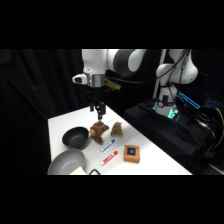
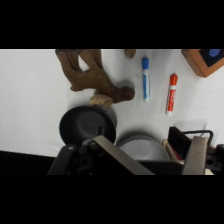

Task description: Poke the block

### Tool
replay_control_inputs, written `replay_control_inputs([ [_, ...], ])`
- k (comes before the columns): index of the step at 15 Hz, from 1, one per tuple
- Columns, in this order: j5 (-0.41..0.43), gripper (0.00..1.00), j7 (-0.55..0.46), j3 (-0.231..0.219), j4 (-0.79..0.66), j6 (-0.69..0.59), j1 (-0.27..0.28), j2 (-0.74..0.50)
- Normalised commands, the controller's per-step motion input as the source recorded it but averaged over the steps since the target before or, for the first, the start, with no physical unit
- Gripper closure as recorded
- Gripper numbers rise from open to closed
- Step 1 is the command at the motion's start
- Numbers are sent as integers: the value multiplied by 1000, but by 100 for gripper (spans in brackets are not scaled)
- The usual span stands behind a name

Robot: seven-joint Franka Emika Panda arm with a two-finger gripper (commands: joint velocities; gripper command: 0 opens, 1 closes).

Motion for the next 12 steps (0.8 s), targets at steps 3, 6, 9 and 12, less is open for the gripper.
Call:
replay_control_inputs([
  [3,-24,0,32,22,-10,9,-11,-24],
  [6,-78,0,103,36,-81,41,27,-107],
  [9,-108,0,143,55,-142,62,67,-151],
  [12,-92,0,128,68,-176,70,82,-167],
])
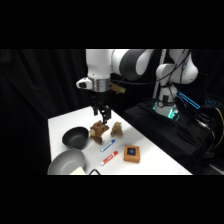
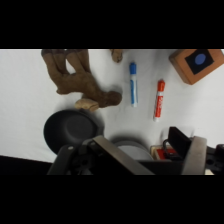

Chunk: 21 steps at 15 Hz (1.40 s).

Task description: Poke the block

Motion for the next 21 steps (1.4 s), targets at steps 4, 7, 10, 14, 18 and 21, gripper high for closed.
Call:
replay_control_inputs([
  [4,-107,26,126,66,-237,98,84,-194],
  [7,-132,51,140,58,-274,134,77,-214],
  [10,-123,76,126,53,-278,161,58,-225],
  [14,-112,100,114,52,-270,198,48,-197],
  [18,-124,99,111,47,-227,278,46,-85],
  [21,-152,99,127,39,-184,325,46,1],
])
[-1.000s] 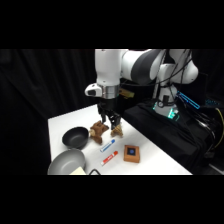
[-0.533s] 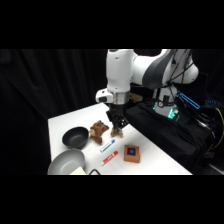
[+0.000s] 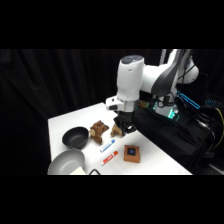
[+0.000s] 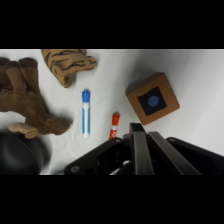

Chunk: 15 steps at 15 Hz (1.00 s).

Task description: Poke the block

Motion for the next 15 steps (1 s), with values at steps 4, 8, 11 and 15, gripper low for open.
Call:
replay_control_inputs([
  [4,-170,99,140,32,-133,311,49,83],
  [8,-288,99,226,-15,-65,343,93,178],
  [11,-305,99,228,-88,11,290,146,208],
  [15,-203,99,152,-130,56,213,154,178],
])
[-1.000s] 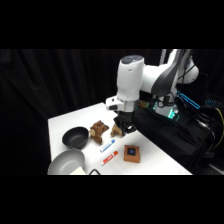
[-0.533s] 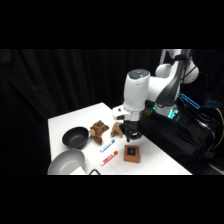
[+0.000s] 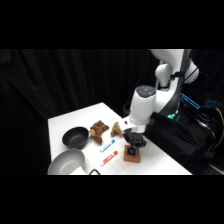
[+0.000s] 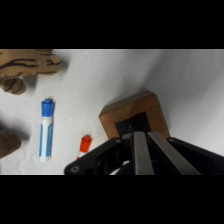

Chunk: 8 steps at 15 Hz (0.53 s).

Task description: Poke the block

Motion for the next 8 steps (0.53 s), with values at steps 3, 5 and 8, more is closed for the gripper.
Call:
replay_control_inputs([
  [3,-125,100,102,-132,71,170,134,134],
  [5,-89,100,79,-114,63,150,109,81],
  [8,-62,100,57,-86,30,90,81,-11],
])
